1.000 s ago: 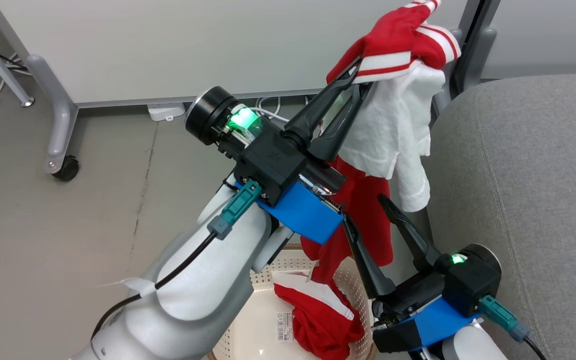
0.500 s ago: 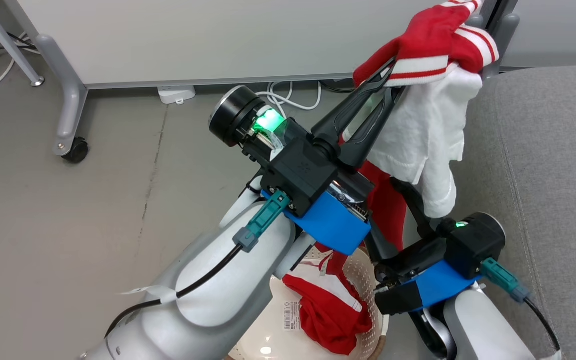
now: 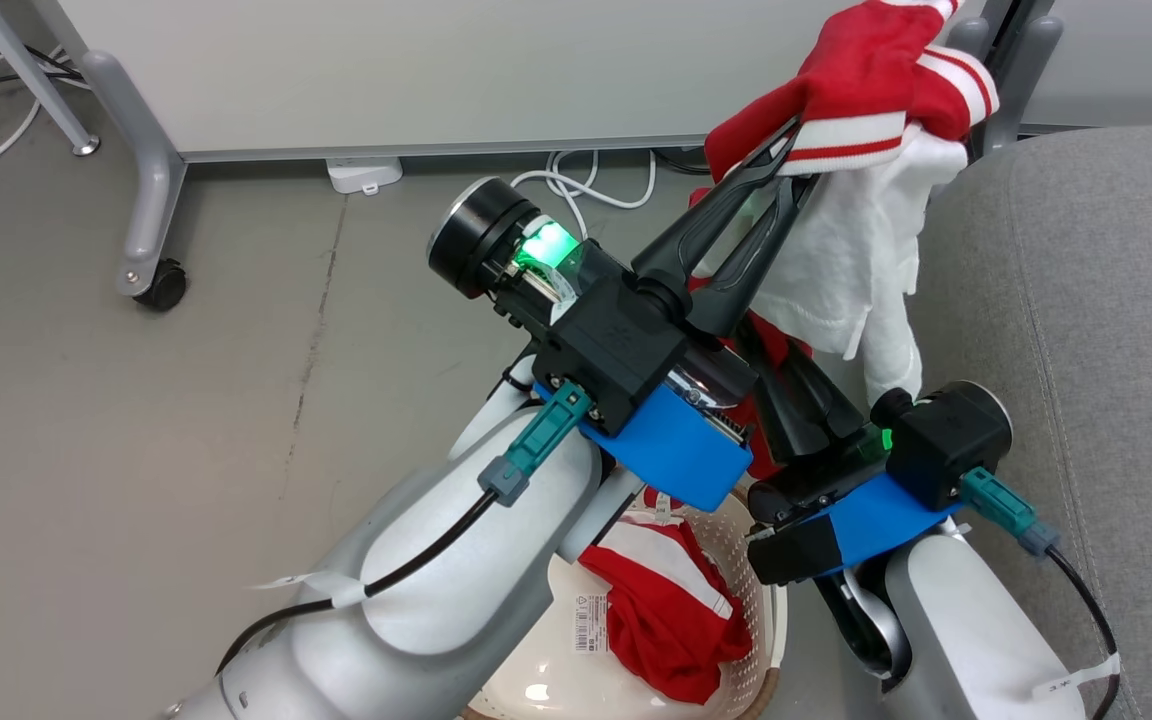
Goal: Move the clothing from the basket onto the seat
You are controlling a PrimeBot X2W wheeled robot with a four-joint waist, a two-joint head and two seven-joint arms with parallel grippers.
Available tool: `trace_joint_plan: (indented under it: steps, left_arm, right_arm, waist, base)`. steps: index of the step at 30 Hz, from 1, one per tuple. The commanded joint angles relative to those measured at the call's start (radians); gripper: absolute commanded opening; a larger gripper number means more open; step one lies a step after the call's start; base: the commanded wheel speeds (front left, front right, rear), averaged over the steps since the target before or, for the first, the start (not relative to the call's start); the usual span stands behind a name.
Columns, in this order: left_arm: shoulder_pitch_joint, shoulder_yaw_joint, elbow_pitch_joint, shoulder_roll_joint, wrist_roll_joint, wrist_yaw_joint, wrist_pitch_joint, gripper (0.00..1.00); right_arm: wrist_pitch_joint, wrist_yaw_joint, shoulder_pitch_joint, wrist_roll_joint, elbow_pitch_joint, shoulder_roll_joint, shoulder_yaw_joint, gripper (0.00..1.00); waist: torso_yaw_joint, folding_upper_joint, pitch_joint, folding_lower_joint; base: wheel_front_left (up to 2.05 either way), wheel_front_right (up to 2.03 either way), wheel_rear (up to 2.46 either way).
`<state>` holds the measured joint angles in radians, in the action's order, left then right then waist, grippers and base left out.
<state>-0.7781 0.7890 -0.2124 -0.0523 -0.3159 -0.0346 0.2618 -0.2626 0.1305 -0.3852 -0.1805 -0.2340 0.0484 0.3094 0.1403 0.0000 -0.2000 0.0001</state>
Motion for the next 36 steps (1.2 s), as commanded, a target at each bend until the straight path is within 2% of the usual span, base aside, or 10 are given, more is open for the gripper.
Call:
trace_joint_plan:
  steps: [1,29,30,31,36]
  left_arm:
    - [0.000,-0.004,-0.001,0.002,-0.001,-0.002,0.005,0.00]
    - [-0.006,-0.012,-0.023,0.002,0.005,0.003,0.005,0.00]
    - [-0.006,-0.012,-0.023,0.002,0.005,0.001,0.005,0.25]
    - [-0.007,-0.011,-0.023,0.002,0.007,-0.001,0.005,1.00]
    - [-0.011,-0.007,-0.022,0.002,0.009,-0.001,0.005,1.00]
  right_arm:
    - [-0.003,0.000,-0.004,-0.003,-0.001,0.004,-0.003,0.00]
    - [-0.003,0.000,0.002,-0.015,0.018,0.004,0.022,0.00]
    - [-0.003,0.000,0.003,-0.016,0.019,0.004,0.023,0.00]
    - [-0.003,0.000,0.003,-0.016,0.021,0.004,0.024,0.00]
    - [-0.003,0.000,0.002,-0.017,0.026,0.004,0.027,0.00]
  waist:
    - [0.000,0.0000,0.001,-0.0001]
    - [-0.008,0.0000,0.003,-0.0001]
    - [-0.008,0.0000,0.003,-0.0001]
    - [-0.008,0.0000,0.003,-0.0001]
    - [-0.009,0.0000,0.004,-0.0001]
  base:
    - [0.00,0.00,0.00]
    - [0.00,0.00,0.00]
    - [0.00,0.00,0.00]
    - [0.00,0.00,0.00]
    - [0.00,0.00,0.00]
